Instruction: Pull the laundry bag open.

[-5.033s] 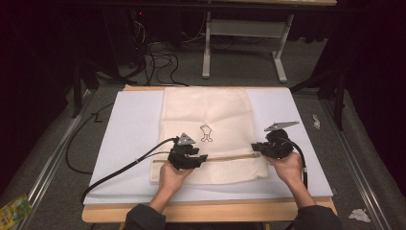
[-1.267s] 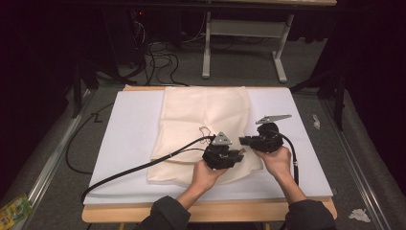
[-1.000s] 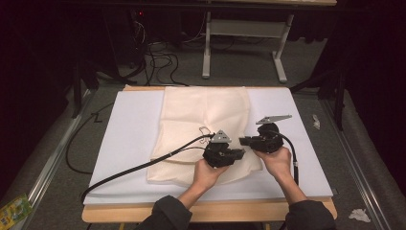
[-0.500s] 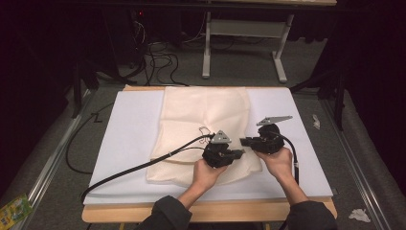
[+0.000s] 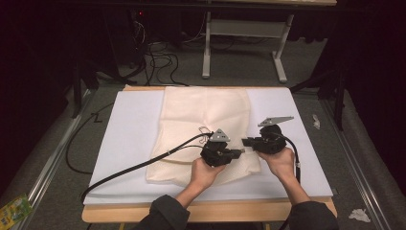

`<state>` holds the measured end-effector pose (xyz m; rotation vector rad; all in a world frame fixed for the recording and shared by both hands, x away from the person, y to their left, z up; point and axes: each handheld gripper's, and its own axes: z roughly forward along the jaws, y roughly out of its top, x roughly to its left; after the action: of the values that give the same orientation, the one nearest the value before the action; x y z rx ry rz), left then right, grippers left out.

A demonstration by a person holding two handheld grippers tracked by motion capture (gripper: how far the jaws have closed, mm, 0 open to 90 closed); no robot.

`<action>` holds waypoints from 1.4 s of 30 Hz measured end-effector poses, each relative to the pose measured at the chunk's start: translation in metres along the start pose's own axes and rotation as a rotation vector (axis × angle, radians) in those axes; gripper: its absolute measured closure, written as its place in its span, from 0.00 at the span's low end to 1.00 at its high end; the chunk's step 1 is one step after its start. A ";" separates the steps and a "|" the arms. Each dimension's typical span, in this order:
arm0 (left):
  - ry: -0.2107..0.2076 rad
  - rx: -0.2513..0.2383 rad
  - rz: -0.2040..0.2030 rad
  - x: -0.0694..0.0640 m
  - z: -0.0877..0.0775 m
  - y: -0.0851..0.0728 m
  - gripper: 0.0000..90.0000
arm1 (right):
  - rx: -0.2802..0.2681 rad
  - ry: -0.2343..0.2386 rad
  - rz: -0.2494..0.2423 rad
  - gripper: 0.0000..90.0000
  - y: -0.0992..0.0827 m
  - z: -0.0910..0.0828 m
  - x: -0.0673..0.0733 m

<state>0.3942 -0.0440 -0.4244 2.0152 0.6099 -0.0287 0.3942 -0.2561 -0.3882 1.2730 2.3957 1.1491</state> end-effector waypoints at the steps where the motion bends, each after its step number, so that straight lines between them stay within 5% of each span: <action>1: 0.001 0.000 0.000 0.000 0.000 0.000 0.97 | 0.000 0.000 0.000 0.99 0.000 0.000 0.000; 42: 0.037 0.005 0.013 0.003 -0.014 -0.005 0.97 | -0.007 0.007 0.002 0.99 -0.007 0.000 -0.007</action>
<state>0.3916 -0.0295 -0.4226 2.0288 0.6205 0.0146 0.3941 -0.2635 -0.3942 1.2722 2.3932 1.1635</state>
